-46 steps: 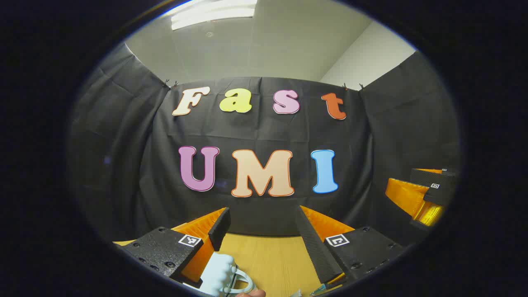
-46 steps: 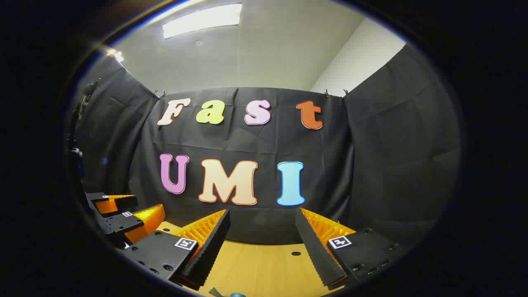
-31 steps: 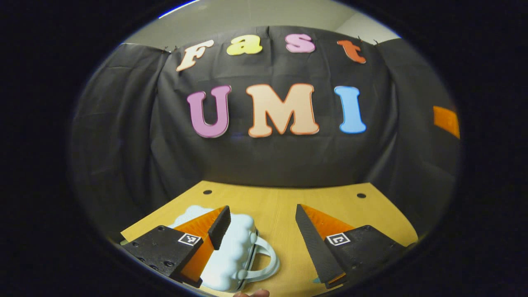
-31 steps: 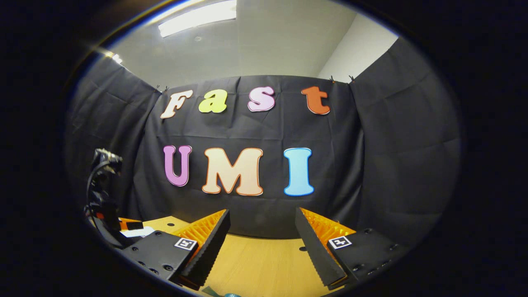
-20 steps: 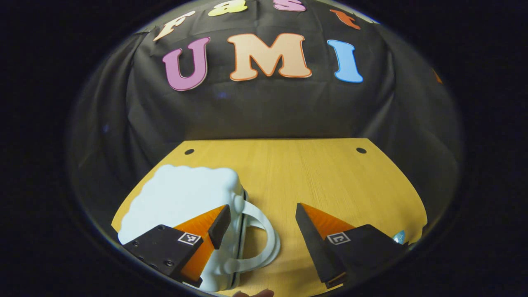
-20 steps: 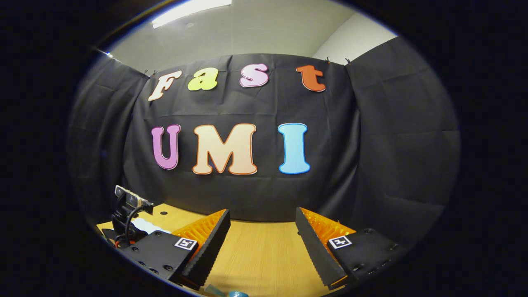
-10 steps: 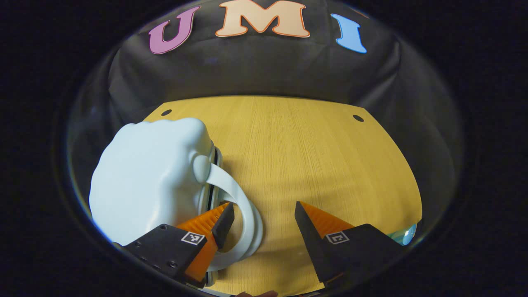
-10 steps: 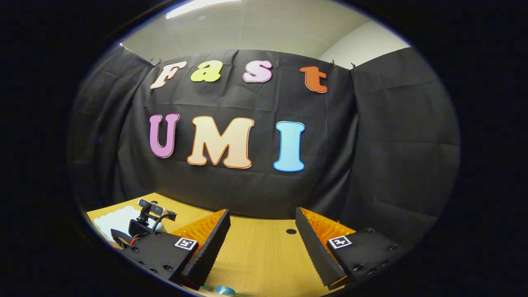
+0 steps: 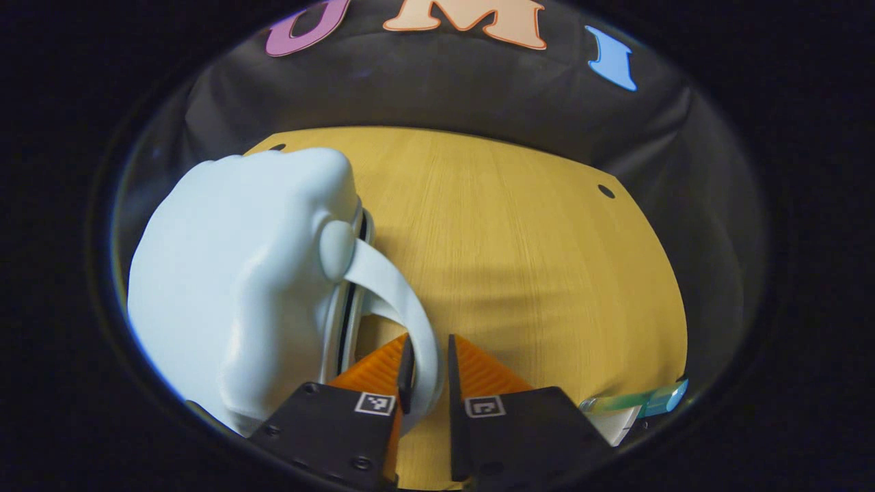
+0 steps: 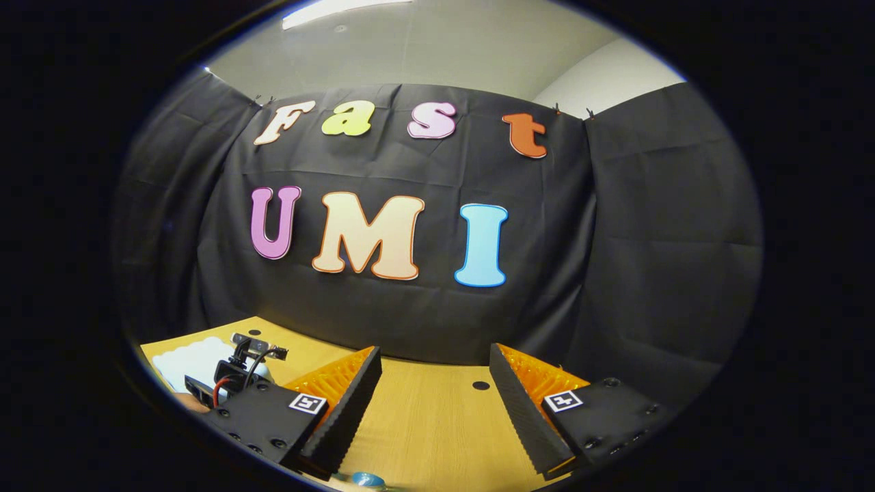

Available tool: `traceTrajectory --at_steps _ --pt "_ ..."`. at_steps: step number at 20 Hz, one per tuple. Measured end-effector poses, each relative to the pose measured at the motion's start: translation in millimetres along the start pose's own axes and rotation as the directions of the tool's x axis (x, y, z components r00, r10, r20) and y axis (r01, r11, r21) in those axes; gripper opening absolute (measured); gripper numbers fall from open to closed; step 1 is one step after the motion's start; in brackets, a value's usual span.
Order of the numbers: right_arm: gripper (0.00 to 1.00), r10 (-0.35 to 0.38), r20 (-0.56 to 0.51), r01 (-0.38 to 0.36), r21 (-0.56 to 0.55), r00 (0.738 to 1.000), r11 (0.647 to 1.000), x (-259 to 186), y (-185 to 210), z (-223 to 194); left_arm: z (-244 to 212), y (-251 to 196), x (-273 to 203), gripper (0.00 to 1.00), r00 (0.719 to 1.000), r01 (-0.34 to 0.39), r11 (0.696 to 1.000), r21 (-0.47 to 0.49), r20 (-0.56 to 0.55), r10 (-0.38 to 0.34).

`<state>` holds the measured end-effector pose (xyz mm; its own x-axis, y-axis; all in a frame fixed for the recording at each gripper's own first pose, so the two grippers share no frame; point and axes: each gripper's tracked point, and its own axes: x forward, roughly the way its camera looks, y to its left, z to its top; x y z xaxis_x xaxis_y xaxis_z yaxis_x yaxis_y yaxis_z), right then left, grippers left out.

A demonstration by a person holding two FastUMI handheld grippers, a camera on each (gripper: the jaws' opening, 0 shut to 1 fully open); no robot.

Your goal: First open the suitcase, pack the skin care products into it, and then close the suitcase.

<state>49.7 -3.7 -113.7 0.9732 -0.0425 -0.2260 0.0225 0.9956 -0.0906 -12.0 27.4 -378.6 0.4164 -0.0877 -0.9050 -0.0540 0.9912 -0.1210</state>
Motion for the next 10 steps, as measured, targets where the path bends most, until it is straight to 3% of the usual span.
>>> traceTrajectory --at_steps 1,3,6,10 --pt "0.99 0.005 0.005 -0.005 0.001 1.000 1.000 0 2 0 0 -2 -1 0.14 1.000 0.017 1.000 0.004 -0.009 -0.017" --pt "0.99 0.019 0.015 -0.019 0.003 1.000 1.000 0 7 2 5 -5 -7 0.08 0.999 0.032 0.997 0.074 -0.013 -0.032" --pt "1.00 0.037 0.026 -0.037 0.000 0.999 0.999 1 14 6 20 -6 -22 0.02 0.999 -0.028 0.991 0.129 0.027 0.025" --pt "0.99 0.069 0.043 -0.069 0.003 0.997 0.998 4 29 9 44 -7 -52 0.00 0.996 0.023 0.992 0.123 0.083 -0.033"
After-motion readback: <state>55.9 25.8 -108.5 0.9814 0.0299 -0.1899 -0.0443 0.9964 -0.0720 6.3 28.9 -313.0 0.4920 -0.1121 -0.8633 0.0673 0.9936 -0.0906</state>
